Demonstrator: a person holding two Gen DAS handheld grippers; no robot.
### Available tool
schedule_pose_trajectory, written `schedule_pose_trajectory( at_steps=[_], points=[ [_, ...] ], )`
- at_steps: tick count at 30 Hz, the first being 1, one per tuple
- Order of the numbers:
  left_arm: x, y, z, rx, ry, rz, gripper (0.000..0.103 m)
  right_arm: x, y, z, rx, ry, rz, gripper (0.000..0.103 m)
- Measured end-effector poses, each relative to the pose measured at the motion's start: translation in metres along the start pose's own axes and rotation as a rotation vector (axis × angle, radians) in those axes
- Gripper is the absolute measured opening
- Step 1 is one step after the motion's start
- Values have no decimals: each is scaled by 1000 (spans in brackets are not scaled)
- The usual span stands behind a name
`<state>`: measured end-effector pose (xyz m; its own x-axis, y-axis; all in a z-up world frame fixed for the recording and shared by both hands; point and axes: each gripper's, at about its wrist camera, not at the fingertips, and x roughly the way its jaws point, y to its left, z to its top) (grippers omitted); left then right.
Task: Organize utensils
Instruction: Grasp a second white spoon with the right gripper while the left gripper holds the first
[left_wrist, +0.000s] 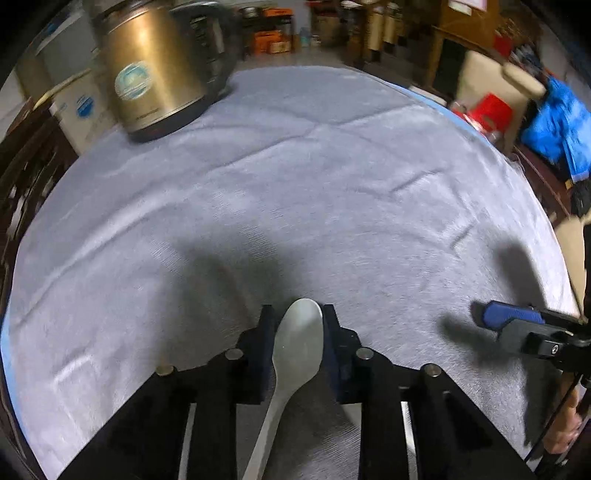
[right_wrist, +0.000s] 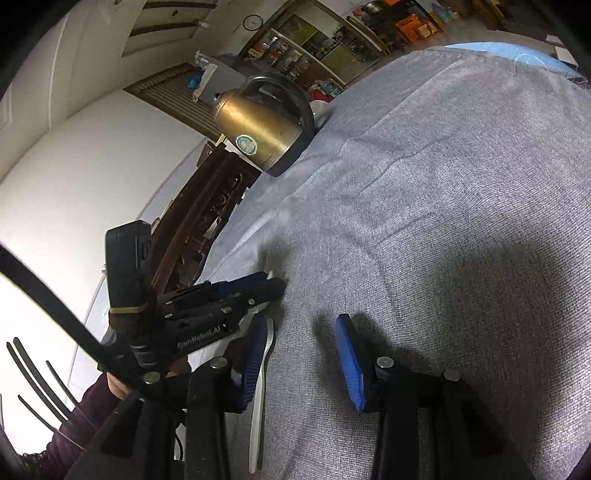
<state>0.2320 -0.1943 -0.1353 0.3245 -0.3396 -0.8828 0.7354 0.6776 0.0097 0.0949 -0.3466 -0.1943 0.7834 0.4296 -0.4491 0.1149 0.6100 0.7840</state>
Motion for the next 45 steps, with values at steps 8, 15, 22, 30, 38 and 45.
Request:
schedule_pose_trajectory(
  at_steps=[8, 15, 22, 30, 38, 45],
  points=[
    [-33, 61, -41, -291, -46, -36, 10, -1, 0, 0, -1, -3, -11, 40],
    [-68, 97, -86, -502, -98, -97, 8, 7, 11, -2, -59, 32, -94, 41],
    [-83, 107, -99, -541, -121, -92, 8, 31, 58, 2, -234, 169, -129, 46],
    [-60, 109, -71, -468, -20, -44, 23, 80, 106, 7, -427, 373, -262, 49],
    [-23, 90, -36, -332, 88, 20, 50, 106, 126, -21, -656, 443, -454, 33],
    [-11, 76, -33, -278, 79, 73, 24, 74, 106, -13, -520, 347, -374, 33]
  ],
)
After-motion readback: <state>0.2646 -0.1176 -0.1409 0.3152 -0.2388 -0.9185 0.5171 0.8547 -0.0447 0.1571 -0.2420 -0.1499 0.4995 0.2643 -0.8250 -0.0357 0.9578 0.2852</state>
